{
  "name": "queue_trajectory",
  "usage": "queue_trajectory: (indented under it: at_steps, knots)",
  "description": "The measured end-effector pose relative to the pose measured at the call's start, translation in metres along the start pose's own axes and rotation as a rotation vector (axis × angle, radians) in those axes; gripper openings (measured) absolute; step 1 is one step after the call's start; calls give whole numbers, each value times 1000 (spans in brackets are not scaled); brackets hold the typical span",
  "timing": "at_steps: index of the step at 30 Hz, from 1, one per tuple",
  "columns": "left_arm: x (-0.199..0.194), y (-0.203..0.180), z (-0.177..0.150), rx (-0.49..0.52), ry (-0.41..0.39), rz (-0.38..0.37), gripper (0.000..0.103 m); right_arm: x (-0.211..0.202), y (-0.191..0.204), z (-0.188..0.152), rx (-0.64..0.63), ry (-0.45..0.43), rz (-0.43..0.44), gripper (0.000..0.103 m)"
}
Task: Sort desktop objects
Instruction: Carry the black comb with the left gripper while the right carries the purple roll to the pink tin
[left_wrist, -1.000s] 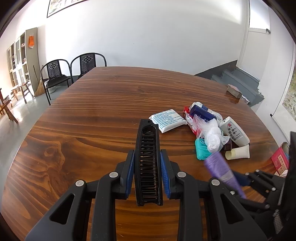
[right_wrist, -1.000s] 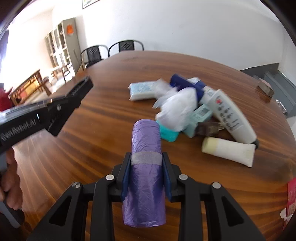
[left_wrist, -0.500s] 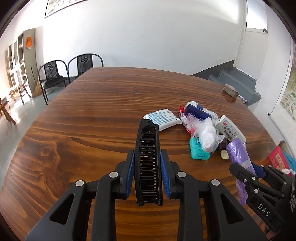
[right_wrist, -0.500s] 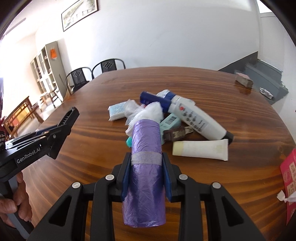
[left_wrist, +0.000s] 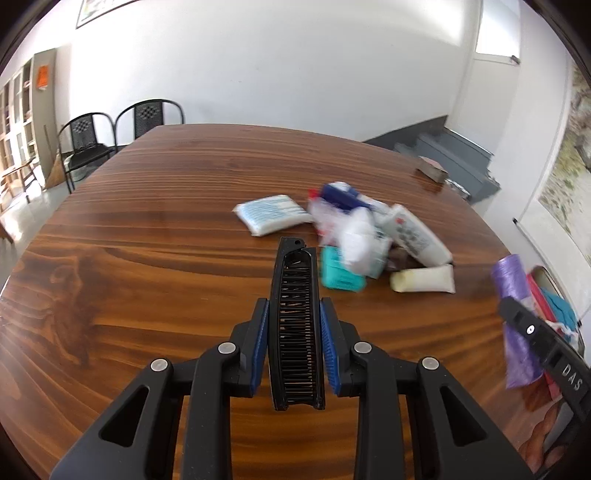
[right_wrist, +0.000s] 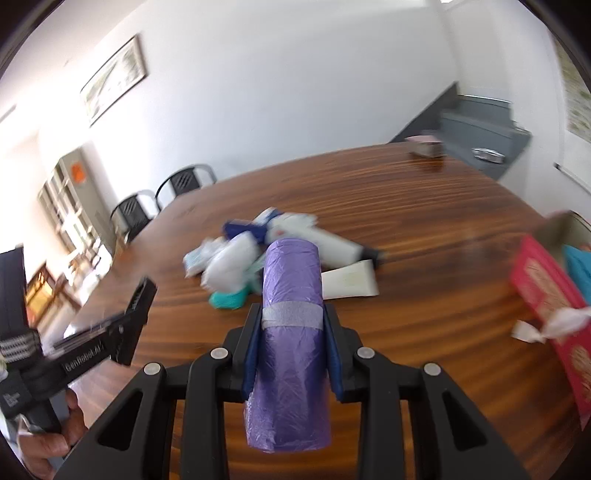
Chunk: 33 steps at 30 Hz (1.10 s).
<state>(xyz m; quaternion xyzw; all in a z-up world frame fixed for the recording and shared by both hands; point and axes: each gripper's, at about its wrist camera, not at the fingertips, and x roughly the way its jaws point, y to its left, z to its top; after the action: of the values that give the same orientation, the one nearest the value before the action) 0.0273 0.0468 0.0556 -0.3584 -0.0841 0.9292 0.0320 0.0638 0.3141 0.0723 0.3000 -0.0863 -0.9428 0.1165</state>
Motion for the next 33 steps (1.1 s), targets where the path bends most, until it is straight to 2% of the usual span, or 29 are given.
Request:
queue_trajectory:
  at_steps: [5,12,14,17,21,27,33]
  knots:
    - [-15,-45,6,91,-45,-56,29,-43,-55,1,88,-82,-106,34]
    - [-2,-124,10,206,29,-190,29,-106,-137,7,206,-237,-278,34]
    - [-2,-144,11,233,40,-230,29,-114,-152,9,219,-252,-315,34]
    - [0,-176,12,277,53,-281,29,-121,-184,10,272,-252,-380,34]
    - [1,-216,14,335,65,-345,29,-124,-213,9,325,-245,-411,34]
    - [13,-287,15,420,100,-473,29,-125,-231,4,323,-220,-456,34]
    - [25,-346,19,483,109,-554,29,-124,-245,6,330,-218,-480,34]
